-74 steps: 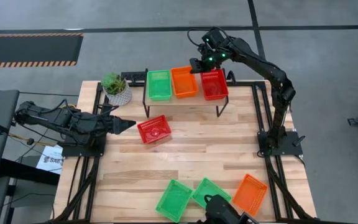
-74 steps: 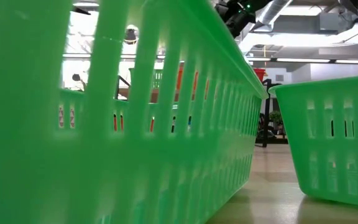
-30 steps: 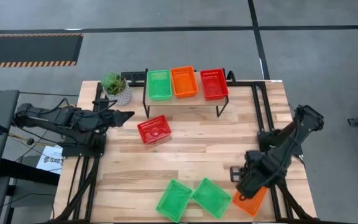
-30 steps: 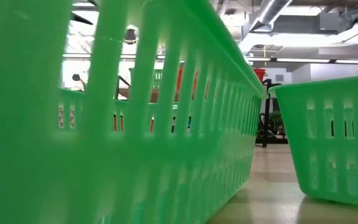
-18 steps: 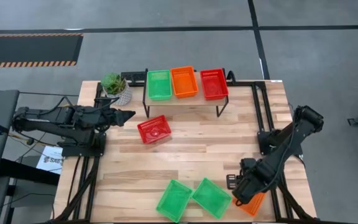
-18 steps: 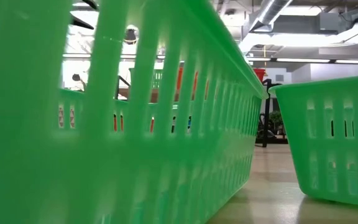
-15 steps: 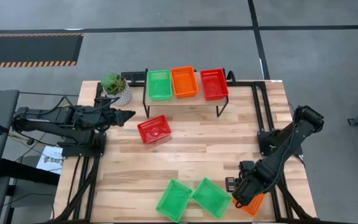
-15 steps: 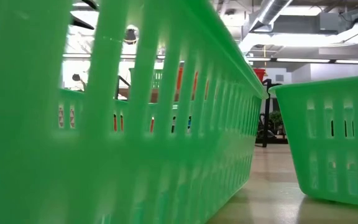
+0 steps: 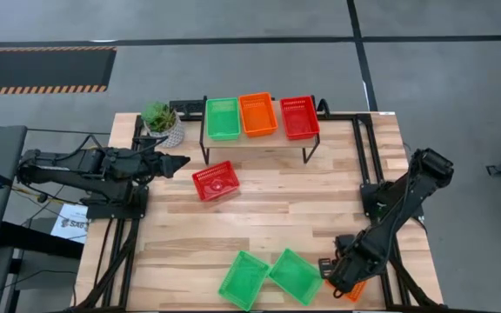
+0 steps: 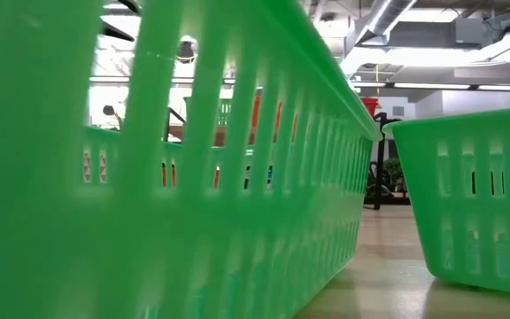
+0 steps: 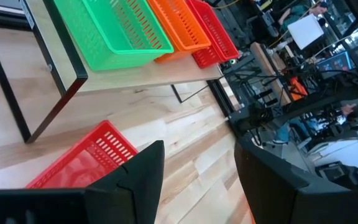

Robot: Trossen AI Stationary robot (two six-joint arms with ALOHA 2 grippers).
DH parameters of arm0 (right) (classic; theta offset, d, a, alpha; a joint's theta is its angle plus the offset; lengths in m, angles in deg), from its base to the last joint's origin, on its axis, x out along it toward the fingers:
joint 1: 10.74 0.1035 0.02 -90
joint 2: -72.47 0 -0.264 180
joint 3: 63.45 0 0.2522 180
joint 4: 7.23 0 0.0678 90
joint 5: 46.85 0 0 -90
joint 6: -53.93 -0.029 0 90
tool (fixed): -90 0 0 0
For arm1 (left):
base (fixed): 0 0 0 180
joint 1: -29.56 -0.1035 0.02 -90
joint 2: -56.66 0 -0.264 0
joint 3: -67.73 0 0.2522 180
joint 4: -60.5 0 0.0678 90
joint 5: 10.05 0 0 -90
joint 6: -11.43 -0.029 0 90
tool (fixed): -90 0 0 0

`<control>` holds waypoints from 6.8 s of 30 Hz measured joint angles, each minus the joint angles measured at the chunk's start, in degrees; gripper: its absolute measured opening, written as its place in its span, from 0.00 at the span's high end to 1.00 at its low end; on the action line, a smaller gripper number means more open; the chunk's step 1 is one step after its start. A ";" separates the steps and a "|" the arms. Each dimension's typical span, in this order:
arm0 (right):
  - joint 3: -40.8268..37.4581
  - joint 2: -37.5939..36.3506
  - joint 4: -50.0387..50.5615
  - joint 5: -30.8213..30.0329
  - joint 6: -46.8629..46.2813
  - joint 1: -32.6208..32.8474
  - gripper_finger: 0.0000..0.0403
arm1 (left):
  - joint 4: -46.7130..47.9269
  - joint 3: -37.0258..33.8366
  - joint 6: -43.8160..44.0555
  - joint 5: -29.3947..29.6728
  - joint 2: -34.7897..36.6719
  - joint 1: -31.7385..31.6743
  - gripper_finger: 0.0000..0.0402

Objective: Stack baskets on shelf by color
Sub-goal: Move the orange bin to the center of the table, then stack the red bin on top of the red bin on the shelf

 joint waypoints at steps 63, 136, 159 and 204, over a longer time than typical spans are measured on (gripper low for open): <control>26.60 24.11 -21.81 -9.85 90.91 -55.66 0.75 | 12.60 0.00 2.10 -4.78 -0.01 0.00 0.54; 34.99 26.35 27.61 -14.77 92.73 -41.84 0.58 | 13.03 0.00 1.13 -7.95 0.00 0.00 0.54; 34.97 30.10 6.25 -11.81 137.18 -52.40 0.57 | 13.27 0.00 0.17 -7.28 -0.04 0.00 0.54; 35.03 -5.49 15.88 -3.86 102.95 -81.83 0.99 | 13.20 0.00 5.92 -4.72 -0.06 0.00 0.54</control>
